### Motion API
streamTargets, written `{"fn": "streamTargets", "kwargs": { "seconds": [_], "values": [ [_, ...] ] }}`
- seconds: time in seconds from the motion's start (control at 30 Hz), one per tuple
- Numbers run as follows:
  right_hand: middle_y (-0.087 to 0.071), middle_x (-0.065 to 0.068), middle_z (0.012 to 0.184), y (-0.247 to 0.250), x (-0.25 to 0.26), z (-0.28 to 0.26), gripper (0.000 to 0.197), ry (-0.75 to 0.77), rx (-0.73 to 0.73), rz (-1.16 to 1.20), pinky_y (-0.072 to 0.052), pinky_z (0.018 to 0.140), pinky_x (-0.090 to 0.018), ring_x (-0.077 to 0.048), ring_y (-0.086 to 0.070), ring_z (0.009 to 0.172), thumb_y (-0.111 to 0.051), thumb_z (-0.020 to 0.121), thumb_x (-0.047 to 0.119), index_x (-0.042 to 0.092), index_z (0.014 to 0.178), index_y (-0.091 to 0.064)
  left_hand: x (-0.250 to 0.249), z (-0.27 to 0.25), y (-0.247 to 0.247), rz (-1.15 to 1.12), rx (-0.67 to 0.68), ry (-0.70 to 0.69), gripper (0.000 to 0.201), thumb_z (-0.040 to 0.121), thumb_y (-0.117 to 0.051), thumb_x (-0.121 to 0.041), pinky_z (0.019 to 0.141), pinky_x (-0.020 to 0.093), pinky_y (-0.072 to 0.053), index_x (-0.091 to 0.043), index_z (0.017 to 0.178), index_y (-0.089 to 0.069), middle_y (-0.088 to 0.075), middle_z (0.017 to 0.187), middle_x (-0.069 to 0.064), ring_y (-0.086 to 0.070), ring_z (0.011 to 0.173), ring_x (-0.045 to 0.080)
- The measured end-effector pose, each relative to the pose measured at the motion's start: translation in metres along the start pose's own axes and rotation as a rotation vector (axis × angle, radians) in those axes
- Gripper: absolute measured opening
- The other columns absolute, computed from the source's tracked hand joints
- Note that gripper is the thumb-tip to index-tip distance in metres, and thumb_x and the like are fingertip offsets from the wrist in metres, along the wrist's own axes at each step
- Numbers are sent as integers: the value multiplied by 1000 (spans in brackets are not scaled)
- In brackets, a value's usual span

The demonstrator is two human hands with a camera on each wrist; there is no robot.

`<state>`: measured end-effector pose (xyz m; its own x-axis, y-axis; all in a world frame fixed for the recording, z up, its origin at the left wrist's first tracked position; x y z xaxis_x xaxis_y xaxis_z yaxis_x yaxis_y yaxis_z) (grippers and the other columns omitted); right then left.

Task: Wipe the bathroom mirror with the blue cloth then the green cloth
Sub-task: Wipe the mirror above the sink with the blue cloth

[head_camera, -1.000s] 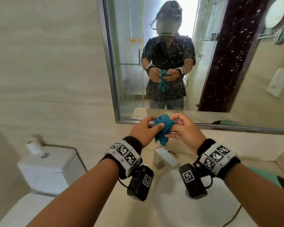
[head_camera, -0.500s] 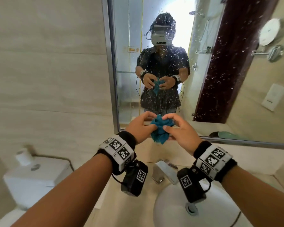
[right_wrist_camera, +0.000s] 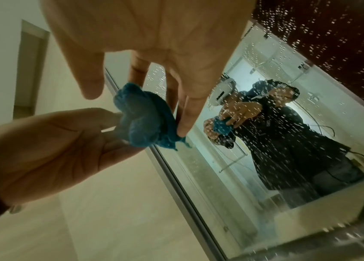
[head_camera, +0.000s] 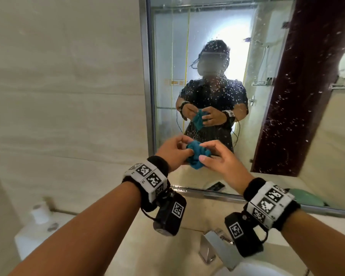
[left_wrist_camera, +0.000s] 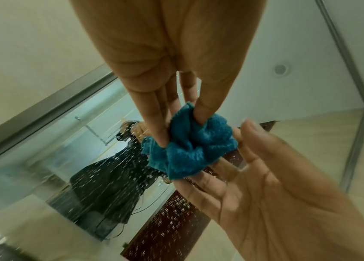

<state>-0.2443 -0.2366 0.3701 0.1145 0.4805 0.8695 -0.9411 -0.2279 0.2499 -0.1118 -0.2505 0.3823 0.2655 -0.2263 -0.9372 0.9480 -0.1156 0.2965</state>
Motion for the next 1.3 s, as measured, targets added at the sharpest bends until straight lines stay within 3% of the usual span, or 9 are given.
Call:
{"fn": "streamTargets", "kwargs": {
  "seconds": [0.13, 0.3, 0.37, 0.53, 0.63, 0.73, 1.0, 1.13, 1.3],
  "values": [
    [-59, 0, 103, 10, 31, 36, 18, 93, -121, -194, -55, 80, -39, -23, -63, 91, -66, 85, 23, 33, 92, -53, -38, 21, 18, 123, 17, -114, 23, 84, -64, -7, 85, 49, -54, -28, 90, -56, -58, 96, 5, -62, 99, 34],
    [-58, 7, 107, 27, 83, 84, 20, 271, -244, -643, -41, 73, -3, -5, -55, 88, -64, 86, 19, 30, 98, -53, -92, 59, 59, 303, -34, -252, 37, 86, -64, -15, 85, 30, -49, -24, 121, -53, -55, 110, -2, -57, 100, 18],
    [-53, 5, 112, 35, 98, 102, 22, 328, -273, -823, -32, 78, -1, -7, -48, 95, -61, 88, 17, 26, 106, -55, -113, 73, 76, 372, -101, -324, 41, 85, -65, -18, 90, 26, -44, -24, 124, -52, -56, 116, -3, -55, 107, 14],
    [-32, 5, 115, 55, 138, 144, 28, 407, -332, -1026, -44, 97, -29, -16, -46, 104, -58, 87, 11, 16, 115, -59, -157, 98, 92, 781, -272, -520, 47, 86, -59, -26, 98, 31, -41, -23, 131, -45, -49, 130, 1, -49, 114, 16],
    [-34, 2, 114, 70, 166, 170, 30, 449, -401, -1069, -43, 99, -27, -16, -43, 103, -56, 86, 4, 13, 115, -61, -175, 116, 102, 982, -396, -555, 55, 85, -57, -36, 106, 46, -35, -28, 136, -39, -38, 143, -2, -38, 129, 21],
    [-45, -6, 120, 80, 183, 192, 40, 451, -436, -1102, -38, 99, -28, -23, -45, 110, -52, 87, 2, 15, 125, -55, -182, 134, 112, 1080, -421, -518, 69, 86, -56, -45, 115, 52, -14, -31, 145, -23, -16, 155, -3, -11, 143, 19],
    [-55, -9, 110, 87, 203, 247, 20, 588, -555, -1158, -29, 82, -14, -20, -50, 99, -58, 85, 2, 4, 104, -64, -214, 183, 136, 1299, -474, -464, 109, 76, -58, -69, 112, 55, 5, -29, 149, 12, 24, 155, 1, 20, 143, 24],
    [-60, -11, 107, 79, 187, 253, 17, 708, -565, -1268, -45, 86, -36, -31, -52, 100, -65, 83, 8, 5, 100, -68, -221, 208, 137, 1358, -435, -439, 127, 64, -66, -72, 110, 56, 10, -29, 146, 22, 33, 152, 2, 25, 141, 26],
    [-61, -9, 119, 78, 162, 240, 41, 789, -446, -1444, -42, 98, -44, -30, -52, 111, -69, 78, 18, 6, 116, -63, -212, 222, 133, 1423, -490, -421, 145, 54, -71, -75, 106, 58, 16, -27, 139, 35, 42, 146, 6, 33, 137, 30]
  ]
}}
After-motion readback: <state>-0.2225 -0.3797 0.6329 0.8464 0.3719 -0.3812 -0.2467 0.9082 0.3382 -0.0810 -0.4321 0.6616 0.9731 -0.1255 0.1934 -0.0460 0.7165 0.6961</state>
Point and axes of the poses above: each hand's wrist, its own z-axis towards the middle knuckle, its own y-axis out of the back of the hand, x = y × z, the point moved 7 cm from there along z, towards the middle knuckle
